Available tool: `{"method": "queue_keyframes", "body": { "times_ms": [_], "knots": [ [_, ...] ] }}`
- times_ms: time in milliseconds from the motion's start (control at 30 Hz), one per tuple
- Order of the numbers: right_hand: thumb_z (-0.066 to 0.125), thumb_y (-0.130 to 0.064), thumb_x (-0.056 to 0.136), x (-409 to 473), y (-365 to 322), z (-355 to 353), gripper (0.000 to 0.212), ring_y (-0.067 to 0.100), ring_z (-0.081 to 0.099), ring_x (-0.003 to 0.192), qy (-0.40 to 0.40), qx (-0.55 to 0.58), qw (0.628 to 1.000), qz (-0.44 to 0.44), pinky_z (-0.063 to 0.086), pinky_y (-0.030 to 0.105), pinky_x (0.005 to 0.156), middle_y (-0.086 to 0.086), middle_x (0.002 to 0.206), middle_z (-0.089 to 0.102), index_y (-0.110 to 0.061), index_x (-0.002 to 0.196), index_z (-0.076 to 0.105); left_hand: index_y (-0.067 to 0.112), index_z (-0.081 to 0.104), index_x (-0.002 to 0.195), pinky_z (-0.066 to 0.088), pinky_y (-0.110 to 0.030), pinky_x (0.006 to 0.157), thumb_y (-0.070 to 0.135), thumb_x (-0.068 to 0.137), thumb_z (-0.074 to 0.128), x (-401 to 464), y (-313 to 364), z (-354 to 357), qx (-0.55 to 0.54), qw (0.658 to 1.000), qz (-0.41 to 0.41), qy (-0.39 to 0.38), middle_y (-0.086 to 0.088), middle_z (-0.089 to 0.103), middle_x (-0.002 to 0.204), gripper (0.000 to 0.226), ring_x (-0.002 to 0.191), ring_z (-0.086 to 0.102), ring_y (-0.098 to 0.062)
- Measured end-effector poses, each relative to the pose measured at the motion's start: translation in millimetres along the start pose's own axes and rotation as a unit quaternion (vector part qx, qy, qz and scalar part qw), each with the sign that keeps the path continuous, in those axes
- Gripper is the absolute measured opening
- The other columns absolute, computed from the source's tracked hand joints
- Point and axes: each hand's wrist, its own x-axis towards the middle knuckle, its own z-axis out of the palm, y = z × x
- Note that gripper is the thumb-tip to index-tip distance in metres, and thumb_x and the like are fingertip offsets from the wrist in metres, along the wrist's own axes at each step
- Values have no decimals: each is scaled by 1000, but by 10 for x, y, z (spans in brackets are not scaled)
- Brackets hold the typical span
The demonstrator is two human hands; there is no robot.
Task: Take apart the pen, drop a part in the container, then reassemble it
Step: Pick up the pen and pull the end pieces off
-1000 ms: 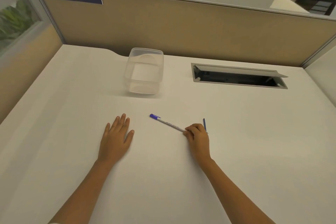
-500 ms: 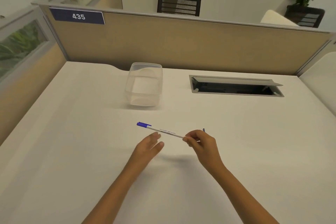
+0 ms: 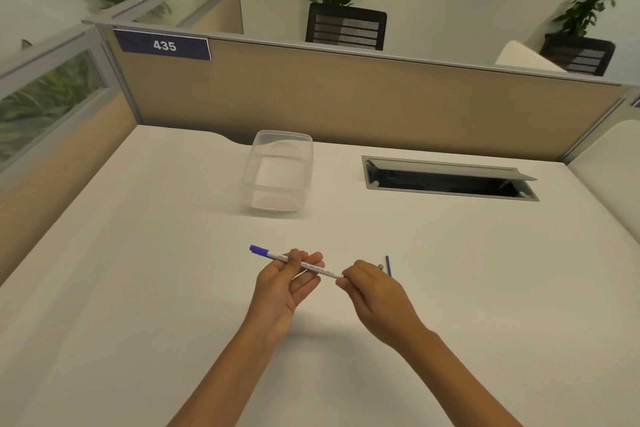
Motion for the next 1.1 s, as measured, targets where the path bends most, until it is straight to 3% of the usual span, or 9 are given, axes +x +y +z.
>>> {"method": "queue_keyframes", "body": {
  "times_ms": [133, 233, 467, 533, 600, 700, 767, 967, 1100],
  "knots": [
    [44, -28, 97, 50, -154, -77, 33, 9, 38, 56, -17, 144, 984, 104, 28, 19, 51, -8, 58, 44, -18, 66, 47, 4, 57, 86, 59, -30, 63, 13, 94, 47, 15, 73, 7, -30, 999, -7, -19, -14, 77, 84, 15, 85, 73, -26],
    [47, -28, 96, 109, -300, -138, 43, 5, 32, 45, -16, 349, 901, 257, 28, 14, 45, -11, 44, 38, -24, 53, 45, 5, 55, 83, 59, -30, 62, 10, 95, 45, 37, 151, 45, -20, 999, 11, -46, -13, 76, 79, 17, 83, 73, -26],
    [44, -20, 93, 173, -253, -212, 41, 8, 13, 39, -102, 722, 464, 503, 12, 17, 32, -5, 41, 25, -14, 53, 43, 7, 54, 80, 58, -28, 68, 18, 86, 53, 57, 163, 46, 58, 987, 102, -108, -11, 76, 80, 12, 86, 72, -26],
    [42, -18, 93, 155, -277, -209, 39, 8, 11, 41, -111, 751, 395, 517, 11, 18, 33, -4, 39, 26, -14, 54, 41, 7, 54, 80, 58, -29, 69, 21, 81, 55, 48, 155, 14, 83, 981, 120, -130, -10, 77, 81, 13, 87, 72, -27],
    [42, -23, 95, 150, -326, -208, 41, 8, 15, 39, -95, 725, 438, 522, 14, 18, 32, -5, 41, 27, -15, 54, 43, 8, 55, 81, 58, -29, 70, 21, 80, 55, 33, 147, -4, 90, 980, 121, -132, -10, 77, 83, 14, 88, 72, -28],
    [40, -44, 96, 76, -363, -156, 45, 10, 31, 43, -37, 380, 848, 367, 25, 21, 43, -10, 47, 37, -21, 57, 45, 7, 56, 85, 58, -28, 66, 21, 83, 55, 3, 147, 11, 49, 991, 86, -85, -13, 76, 83, 14, 88, 72, -28],
    [32, -53, 93, 31, -307, -112, 41, 12, 36, 50, -31, 79, 982, 170, 24, 21, 45, -9, 58, 43, -21, 69, 44, 4, 58, 87, 58, -29, 63, 16, 89, 53, -25, 151, 42, 9, 998, 40, -47, -14, 76, 82, 13, 85, 73, -28],
    [25, -42, 98, 66, -128, -276, 44, 12, 23, 48, 62, -85, 993, -54, 16, 20, 40, -3, 60, 47, -16, 70, 45, 1, 60, 88, 59, -31, 55, 13, 94, 49, -129, 187, 156, -61, 996, -61, -19, -15, 76, 78, 18, 76, 74, -27],
    [36, -38, 97, 83, -225, -239, 38, 11, 26, 47, 107, 20, 994, 12, 20, 17, 45, -11, 52, 31, -23, 62, 33, 0, 58, 85, 60, -32, 56, 10, 95, 46, -135, 247, 222, -75, 995, -53, -30, -16, 76, 75, 18, 74, 74, -28]
  ]
}}
